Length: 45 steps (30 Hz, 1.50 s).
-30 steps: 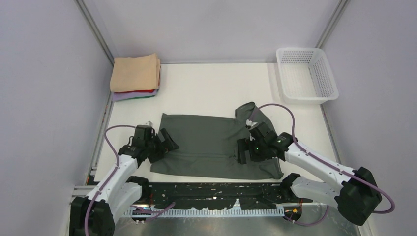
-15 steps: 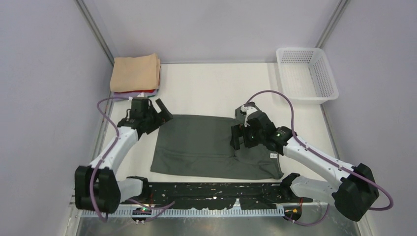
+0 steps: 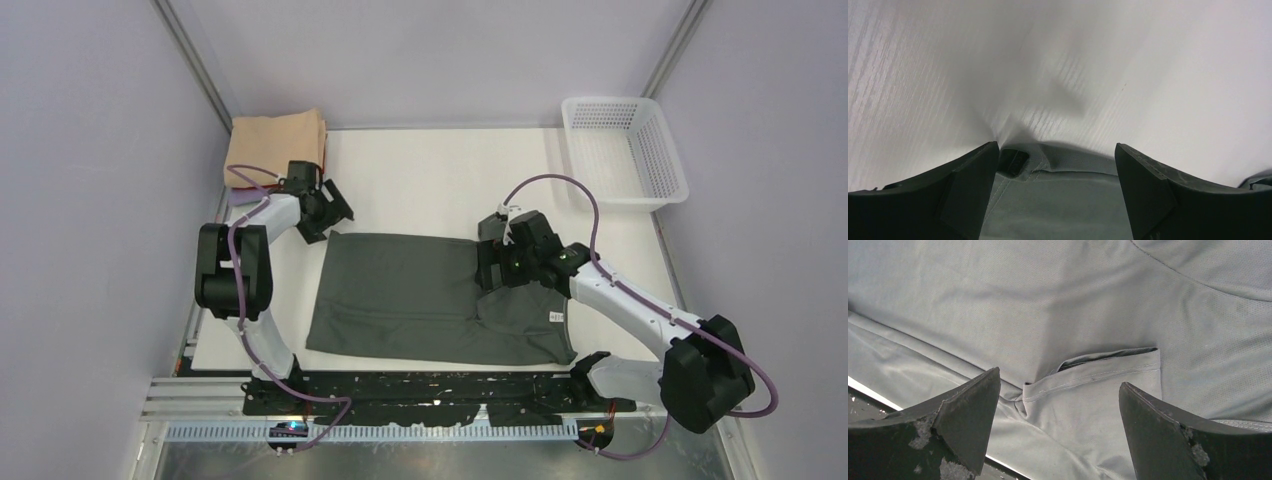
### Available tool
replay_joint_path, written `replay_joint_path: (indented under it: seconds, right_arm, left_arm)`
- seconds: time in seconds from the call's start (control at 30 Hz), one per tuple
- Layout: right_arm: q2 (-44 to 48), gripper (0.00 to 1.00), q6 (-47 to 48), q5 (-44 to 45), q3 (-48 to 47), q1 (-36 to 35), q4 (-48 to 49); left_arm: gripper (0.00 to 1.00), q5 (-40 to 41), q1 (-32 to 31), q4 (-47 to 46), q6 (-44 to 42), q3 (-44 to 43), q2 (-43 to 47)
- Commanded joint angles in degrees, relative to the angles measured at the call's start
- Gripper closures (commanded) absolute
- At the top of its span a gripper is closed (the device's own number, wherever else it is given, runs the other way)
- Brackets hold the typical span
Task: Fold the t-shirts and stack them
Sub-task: Grab the side of the flattened tshirt furthest away from the robot with both arms
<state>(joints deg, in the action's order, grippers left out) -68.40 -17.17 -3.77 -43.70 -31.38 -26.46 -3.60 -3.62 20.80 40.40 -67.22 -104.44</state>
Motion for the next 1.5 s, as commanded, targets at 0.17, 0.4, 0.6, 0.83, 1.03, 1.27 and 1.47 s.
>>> replay_joint_path:
  seconds: [0.17, 0.4, 0.6, 0.83, 1.03, 1.27, 1.47]
  right_arm:
    - [-2.35, 0.05, 0.91, 0.74, -2.33, 1.65, 2.02]
    - [-2.16, 0.05, 1.11, 1.74, -1.87, 1.87, 1.97]
    - [-1.87, 0.05, 1.05, 3.2, -1.56, 2.36, 1.65]
    - [-2.7, 0.05, -2.1, 10.2, -4.09, 3.72, 3.0]
    - [-11.74, 0.04, -7.51, 15.39, -15.14, 9.29, 3.6]
    - [-33.44, 0.06, -6.21, 24.41, -35.3, 11.87, -0.76]
    - [-48.36, 0.2, -4.6, 25.81, -50.35, 12.2, -6.49]
  left_arm:
    - [0.38, 2.12, 0.07, 4.0, -0.66, 0.38, 2.99]
    - [0.59, 2.74, 0.09, 6.57, -1.17, -3.5, 0.62]
    - [1.0, 2.39, 0.06, 6.82, -1.55, -3.42, 0.7]
    - [1.0, 2.18, 0.09, 7.36, -2.37, -3.2, 1.19]
    - [1.0, -0.07, 0.05, 4.48, -3.34, -0.57, 4.13]
    - [1.0, -3.0, 0.08, 1.05, -3.69, 2.38, 6.91]
    - [1.0, -3.44, 0.06, 0.27, -3.91, 4.49, 8.06]
